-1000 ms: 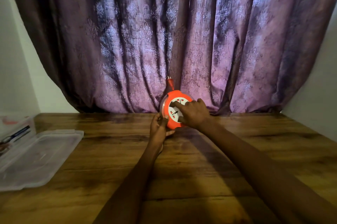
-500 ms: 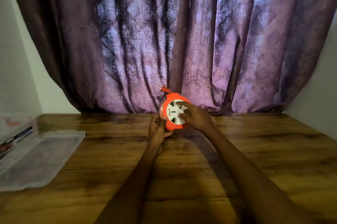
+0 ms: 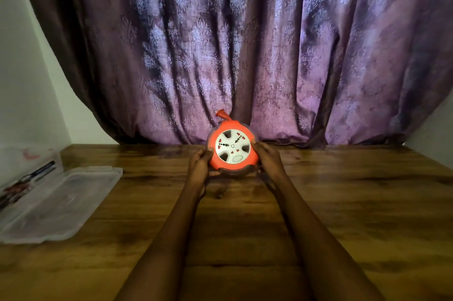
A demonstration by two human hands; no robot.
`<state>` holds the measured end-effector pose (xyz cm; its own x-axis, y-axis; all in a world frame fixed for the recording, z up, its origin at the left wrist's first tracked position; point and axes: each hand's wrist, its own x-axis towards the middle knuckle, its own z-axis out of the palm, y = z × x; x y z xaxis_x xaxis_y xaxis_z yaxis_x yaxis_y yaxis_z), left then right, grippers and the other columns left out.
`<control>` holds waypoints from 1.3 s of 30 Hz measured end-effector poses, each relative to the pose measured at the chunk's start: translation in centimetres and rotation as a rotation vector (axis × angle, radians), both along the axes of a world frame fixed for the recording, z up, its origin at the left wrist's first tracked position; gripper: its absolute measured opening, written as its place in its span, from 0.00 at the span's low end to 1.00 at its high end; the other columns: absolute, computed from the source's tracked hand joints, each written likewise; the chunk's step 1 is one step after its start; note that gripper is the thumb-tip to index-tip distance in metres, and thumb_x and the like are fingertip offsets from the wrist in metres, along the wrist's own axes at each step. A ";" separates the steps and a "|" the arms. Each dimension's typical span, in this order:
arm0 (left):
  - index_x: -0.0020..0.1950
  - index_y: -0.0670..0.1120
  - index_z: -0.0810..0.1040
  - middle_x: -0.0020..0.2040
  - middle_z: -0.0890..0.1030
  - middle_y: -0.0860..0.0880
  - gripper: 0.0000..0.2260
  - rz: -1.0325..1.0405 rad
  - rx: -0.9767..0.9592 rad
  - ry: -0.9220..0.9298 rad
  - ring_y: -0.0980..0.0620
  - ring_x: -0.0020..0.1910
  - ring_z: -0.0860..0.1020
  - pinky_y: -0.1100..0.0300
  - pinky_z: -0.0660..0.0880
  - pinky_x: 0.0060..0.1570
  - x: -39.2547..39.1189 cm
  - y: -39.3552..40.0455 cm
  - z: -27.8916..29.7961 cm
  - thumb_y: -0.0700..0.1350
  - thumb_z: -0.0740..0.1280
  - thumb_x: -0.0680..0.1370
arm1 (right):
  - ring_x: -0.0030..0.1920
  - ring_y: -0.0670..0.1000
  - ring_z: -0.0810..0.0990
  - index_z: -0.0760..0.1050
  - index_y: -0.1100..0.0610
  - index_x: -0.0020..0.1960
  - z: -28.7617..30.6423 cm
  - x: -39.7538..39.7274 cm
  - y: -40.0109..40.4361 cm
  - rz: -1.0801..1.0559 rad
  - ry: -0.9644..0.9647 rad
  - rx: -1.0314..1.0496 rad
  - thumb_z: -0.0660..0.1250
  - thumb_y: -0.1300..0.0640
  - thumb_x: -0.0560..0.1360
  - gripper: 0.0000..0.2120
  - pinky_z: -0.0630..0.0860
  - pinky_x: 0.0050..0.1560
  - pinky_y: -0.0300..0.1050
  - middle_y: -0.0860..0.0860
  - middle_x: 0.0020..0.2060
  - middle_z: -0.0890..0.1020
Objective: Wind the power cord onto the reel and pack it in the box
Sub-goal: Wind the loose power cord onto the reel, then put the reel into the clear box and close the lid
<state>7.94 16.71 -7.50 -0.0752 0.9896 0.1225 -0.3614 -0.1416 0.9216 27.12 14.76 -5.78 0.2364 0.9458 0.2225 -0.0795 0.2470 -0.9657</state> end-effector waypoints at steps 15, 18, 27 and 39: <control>0.52 0.36 0.82 0.52 0.84 0.35 0.09 0.327 -0.020 0.039 0.35 0.53 0.82 0.42 0.79 0.57 -4.1 -2.2 2.3 0.38 0.64 0.79 | 0.17 0.49 0.74 0.75 0.62 0.52 -2.1 -4.4 0.7 0.228 -0.077 -0.104 0.66 0.52 0.80 0.12 0.66 0.16 0.35 0.56 0.22 0.77; 0.49 0.45 0.80 0.45 0.82 0.46 0.05 0.698 0.111 0.340 0.45 0.49 0.79 0.57 0.77 0.52 -8.3 -5.5 3.2 0.39 0.64 0.80 | 0.17 0.49 0.76 0.72 0.63 0.57 -2.1 -7.6 -0.3 0.266 -0.023 -0.123 0.66 0.53 0.80 0.14 0.68 0.15 0.36 0.58 0.29 0.77; 0.75 0.43 0.67 0.79 0.56 0.35 0.28 1.474 -0.179 1.000 0.32 0.77 0.57 0.42 0.56 0.74 -26.0 -15.1 4.7 0.49 0.69 0.77 | 0.19 0.51 0.77 0.70 0.68 0.64 -1.7 -16.3 -3.6 0.445 -0.040 -0.143 0.65 0.52 0.81 0.21 0.74 0.19 0.40 0.58 0.32 0.76; 0.71 0.50 0.70 0.67 0.71 0.35 0.20 1.197 -0.279 1.049 0.32 0.61 0.75 0.41 0.74 0.61 -32.8 -18.1 2.1 0.53 0.64 0.81 | 0.18 0.50 0.77 0.70 0.67 0.62 -2.3 -18.4 -5.0 0.508 -0.198 -0.132 0.65 0.53 0.81 0.18 0.70 0.17 0.36 0.62 0.34 0.79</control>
<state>-24.89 -1.36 -5.42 -0.7841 0.4269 0.4505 0.6010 0.3409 0.7229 8.76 9.80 -8.07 -0.2901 0.9529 0.0886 0.0288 0.1012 -0.9944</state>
